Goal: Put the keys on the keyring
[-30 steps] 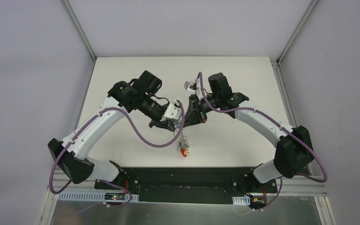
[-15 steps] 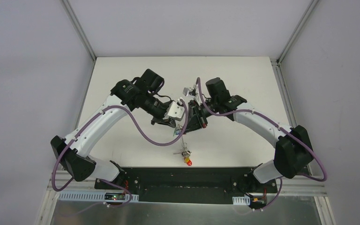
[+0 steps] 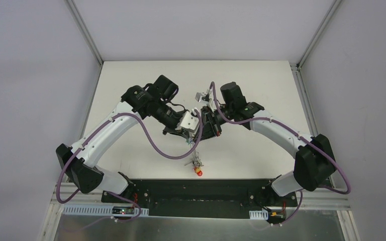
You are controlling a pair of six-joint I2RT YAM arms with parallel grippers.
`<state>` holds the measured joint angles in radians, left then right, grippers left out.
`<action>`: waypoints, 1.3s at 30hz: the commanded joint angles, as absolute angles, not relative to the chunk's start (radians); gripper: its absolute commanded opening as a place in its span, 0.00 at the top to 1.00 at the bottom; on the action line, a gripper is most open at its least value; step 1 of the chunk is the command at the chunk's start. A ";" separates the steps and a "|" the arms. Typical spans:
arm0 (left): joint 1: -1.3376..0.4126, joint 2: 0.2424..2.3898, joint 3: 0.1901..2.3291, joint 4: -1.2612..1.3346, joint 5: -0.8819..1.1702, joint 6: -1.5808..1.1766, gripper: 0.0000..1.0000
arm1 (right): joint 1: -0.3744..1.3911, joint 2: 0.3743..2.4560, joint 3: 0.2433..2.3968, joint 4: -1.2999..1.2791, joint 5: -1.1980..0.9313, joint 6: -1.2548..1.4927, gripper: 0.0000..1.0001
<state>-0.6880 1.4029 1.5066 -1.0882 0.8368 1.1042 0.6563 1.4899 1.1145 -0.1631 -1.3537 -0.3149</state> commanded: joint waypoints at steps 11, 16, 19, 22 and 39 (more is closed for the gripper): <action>-0.704 1.369 1.509 -1.145 0.923 1.175 1.00 | 0.658 1.509 1.131 -0.100 -1.413 -0.275 1.00; -0.704 1.374 1.512 -1.176 0.941 1.201 1.00 | 0.658 1.512 1.137 -0.100 -1.414 -0.272 1.00; -0.704 1.380 1.515 -1.209 0.956 1.237 1.00 | 0.657 1.511 1.137 -0.100 -1.414 -0.272 1.00; -0.704 1.382 1.518 -1.235 0.963 1.269 1.00 | 0.656 1.513 1.137 -0.100 -1.416 -0.270 1.00; -0.704 1.412 1.536 -1.180 0.920 1.194 1.00 | 0.658 1.499 1.136 -0.133 -1.413 -0.301 1.00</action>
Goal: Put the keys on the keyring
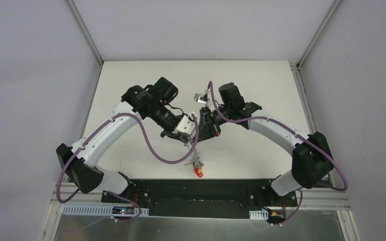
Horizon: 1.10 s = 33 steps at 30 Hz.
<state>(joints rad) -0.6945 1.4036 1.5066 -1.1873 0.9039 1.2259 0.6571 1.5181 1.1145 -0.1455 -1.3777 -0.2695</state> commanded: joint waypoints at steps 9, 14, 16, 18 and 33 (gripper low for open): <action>-0.703 1.353 1.421 -1.038 0.709 0.989 1.00 | 0.521 1.431 1.105 -0.383 -1.376 -0.530 1.00; -0.703 1.326 1.320 -0.935 0.559 0.891 1.00 | 0.388 1.386 1.106 -0.572 -1.388 -0.696 1.00; -0.703 1.339 1.288 -0.895 0.500 0.854 1.00 | 0.339 1.372 1.105 -0.636 -1.399 -0.750 1.00; -0.703 1.369 1.273 -0.871 0.451 0.813 1.00 | 0.302 1.357 1.100 -0.683 -1.402 -0.795 1.00; -0.745 1.889 1.492 -0.899 0.246 0.497 1.00 | 0.172 1.278 1.049 -0.740 -1.408 -0.853 1.00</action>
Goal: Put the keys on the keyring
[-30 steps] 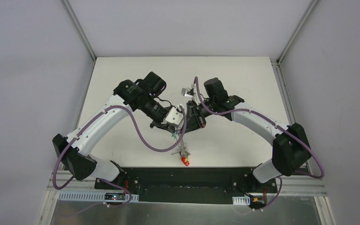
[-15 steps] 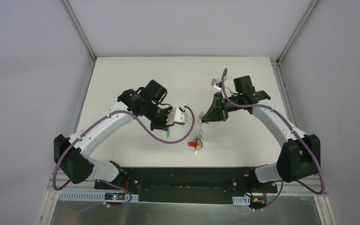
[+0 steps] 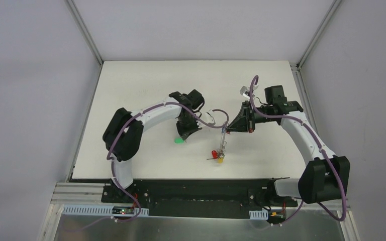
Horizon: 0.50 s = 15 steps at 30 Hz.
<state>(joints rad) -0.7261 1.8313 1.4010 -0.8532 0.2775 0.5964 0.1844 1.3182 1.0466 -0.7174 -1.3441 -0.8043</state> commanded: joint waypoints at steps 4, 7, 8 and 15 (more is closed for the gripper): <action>-0.759 1.954 1.530 -0.894 0.253 0.467 1.00 | 0.168 1.280 1.051 -0.741 -1.416 -0.853 1.00; -0.765 1.998 1.557 -0.904 0.253 0.458 1.00 | 0.166 1.283 1.051 -0.741 -1.420 -0.854 1.00; -0.765 2.008 1.565 -0.905 0.250 0.455 1.00 | 0.166 1.283 1.050 -0.740 -1.420 -0.855 1.00; -0.767 2.037 1.573 -0.895 0.220 0.445 1.00 | 0.161 1.285 1.045 -0.741 -1.423 -0.856 1.00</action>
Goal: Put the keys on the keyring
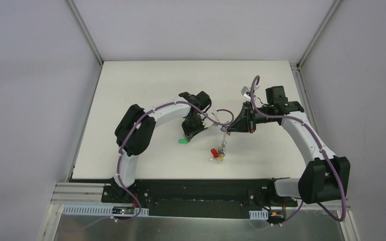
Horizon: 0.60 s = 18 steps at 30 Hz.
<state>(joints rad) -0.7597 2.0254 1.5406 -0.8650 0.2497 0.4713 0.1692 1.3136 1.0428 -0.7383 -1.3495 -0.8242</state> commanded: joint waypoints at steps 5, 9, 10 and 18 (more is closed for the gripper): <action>-0.766 2.067 1.593 -0.904 0.231 0.436 0.96 | 0.161 1.287 1.046 -0.741 -1.425 -0.854 1.00; -0.767 2.070 1.593 -0.905 0.229 0.433 0.93 | 0.160 1.285 1.043 -0.740 -1.422 -0.856 1.00; -0.767 2.071 1.594 -0.905 0.229 0.434 0.92 | 0.160 1.285 1.043 -0.740 -1.423 -0.856 1.00; -0.767 2.072 1.591 -0.910 0.246 0.428 0.87 | 0.158 1.289 1.044 -0.741 -1.422 -0.856 1.00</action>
<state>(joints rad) -0.7597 2.0720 1.5646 -0.8734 0.2481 0.4374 0.1669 1.3136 1.0424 -0.7387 -1.3510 -0.8246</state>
